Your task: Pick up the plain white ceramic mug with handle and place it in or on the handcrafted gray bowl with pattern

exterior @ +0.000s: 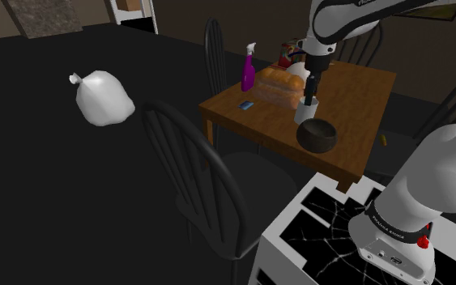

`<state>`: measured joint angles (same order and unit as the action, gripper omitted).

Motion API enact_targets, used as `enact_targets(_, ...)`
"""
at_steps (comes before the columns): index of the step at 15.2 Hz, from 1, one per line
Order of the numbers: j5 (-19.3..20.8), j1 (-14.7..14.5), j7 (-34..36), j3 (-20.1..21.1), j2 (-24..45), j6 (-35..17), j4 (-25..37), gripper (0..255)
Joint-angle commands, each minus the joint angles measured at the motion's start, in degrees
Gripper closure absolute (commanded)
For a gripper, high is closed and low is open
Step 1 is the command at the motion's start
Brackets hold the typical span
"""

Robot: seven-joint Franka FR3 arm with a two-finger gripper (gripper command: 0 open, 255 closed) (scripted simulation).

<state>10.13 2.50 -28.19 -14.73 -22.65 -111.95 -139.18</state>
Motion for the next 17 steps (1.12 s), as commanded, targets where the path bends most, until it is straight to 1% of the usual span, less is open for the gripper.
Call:
enact_targets(1,1.1,0.3,-3.2,-1.6,4.0,-2.3,1.2,0)
enact_targets(6,2.2,1.1,-10.4,-4.8,13.9,-7.0,5.6,0)
enact_targets(13,2.2,1.5,-10.6,-5.5,16.4,-12.8,2.3,0)
enact_targets(17,2.2,1.6,-10.6,-5.5,16.7,-13.2,2.0,0)
